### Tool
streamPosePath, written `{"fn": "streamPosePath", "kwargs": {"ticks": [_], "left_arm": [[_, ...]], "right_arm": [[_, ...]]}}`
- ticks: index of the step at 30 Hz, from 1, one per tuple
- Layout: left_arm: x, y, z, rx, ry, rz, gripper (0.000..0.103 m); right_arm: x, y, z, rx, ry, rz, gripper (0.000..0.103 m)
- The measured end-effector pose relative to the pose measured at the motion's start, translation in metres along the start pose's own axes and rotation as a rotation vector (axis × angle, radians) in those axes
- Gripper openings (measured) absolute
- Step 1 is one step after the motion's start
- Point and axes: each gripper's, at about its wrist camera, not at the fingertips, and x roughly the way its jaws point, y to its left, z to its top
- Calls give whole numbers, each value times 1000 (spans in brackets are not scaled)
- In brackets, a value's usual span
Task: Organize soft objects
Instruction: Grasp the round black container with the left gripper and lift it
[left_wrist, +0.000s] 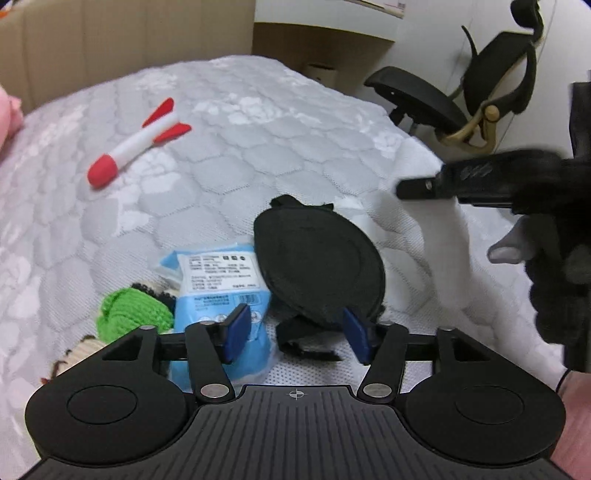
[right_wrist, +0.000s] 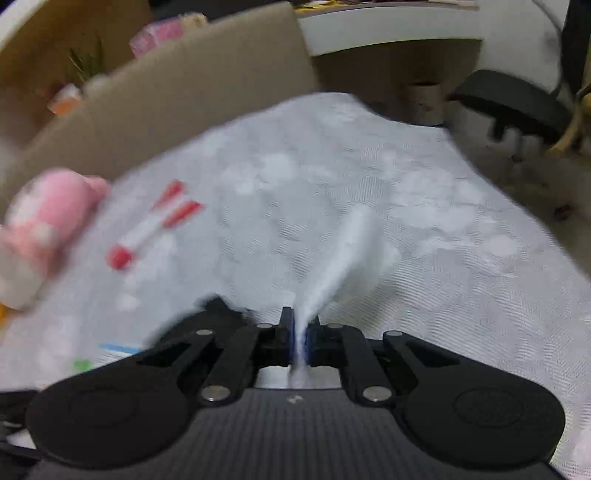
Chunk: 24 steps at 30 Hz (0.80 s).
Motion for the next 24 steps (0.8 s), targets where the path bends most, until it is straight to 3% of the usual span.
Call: {"fn": "streamPosePath", "kwargs": {"ticks": [2,4,8,14,16,19,24], "left_arm": [[1,-1,-1,17,3,-2,67],[1,-4,-1,38,7,10,67],[2,-5,1,25,17,10,74],[12,-1,10,-123,37,-99,88],[22,2,15,-190,47,-128,94],[39,6,24,-282,60,-152,94],[85,-1,43,-299,105,-84,98]], "right_arm": [[-1,7,2,52,34,169,11],[14,18,-1,74,89,241,11],[51,32,-14,-1,179,143,11],[55,4,-14,-25,162,-64,11],[53,-12,-9,7,149,-98,11],[49,-32,-4,64,133,-117,11],[40,-45,3,118,103,-111,12]]}}
